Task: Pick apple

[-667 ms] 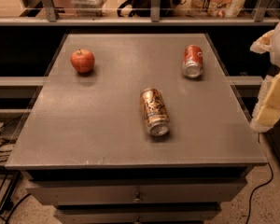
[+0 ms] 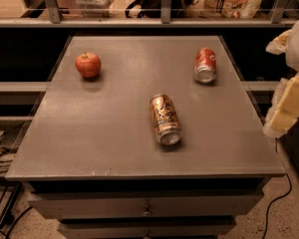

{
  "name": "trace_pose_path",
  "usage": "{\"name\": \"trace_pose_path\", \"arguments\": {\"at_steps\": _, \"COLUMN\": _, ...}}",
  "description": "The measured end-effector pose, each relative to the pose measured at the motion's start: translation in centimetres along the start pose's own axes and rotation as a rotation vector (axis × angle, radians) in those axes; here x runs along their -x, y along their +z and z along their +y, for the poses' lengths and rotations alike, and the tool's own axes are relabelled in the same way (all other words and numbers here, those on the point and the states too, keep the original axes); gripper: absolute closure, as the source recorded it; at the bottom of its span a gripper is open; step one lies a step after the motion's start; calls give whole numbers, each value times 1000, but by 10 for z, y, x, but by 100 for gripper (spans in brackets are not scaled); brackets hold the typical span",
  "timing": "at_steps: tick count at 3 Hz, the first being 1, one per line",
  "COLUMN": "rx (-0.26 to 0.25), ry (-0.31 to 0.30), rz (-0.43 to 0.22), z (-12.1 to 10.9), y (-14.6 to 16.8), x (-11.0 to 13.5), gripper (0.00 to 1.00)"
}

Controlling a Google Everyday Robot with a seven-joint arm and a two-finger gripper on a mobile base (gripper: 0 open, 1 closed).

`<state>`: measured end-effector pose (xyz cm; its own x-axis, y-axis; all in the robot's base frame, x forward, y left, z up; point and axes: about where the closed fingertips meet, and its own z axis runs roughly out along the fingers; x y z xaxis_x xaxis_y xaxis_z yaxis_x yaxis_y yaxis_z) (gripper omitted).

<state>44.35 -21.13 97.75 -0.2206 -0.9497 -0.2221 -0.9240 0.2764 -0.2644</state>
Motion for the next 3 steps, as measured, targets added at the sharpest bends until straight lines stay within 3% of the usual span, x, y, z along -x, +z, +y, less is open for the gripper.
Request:
{"name": "trace_pose_path", "arguments": {"at_steps": 1, "rx": -51, "ry": -32, "rz": -29, "z": -7, "y": 2, "x": 18, "gripper": 0}}
{"name": "trace_pose_path", "arguments": {"at_steps": 2, "rx": -67, "ry": -53, "rz": -87, "z": -23, "y": 11, "x": 36, "gripper": 0}}
{"name": "trace_pose_path", "arguments": {"at_steps": 3, "rx": -43, "ry": -77, "rz": -185, "z": -39, "y": 33, "x": 70, "gripper": 0}}
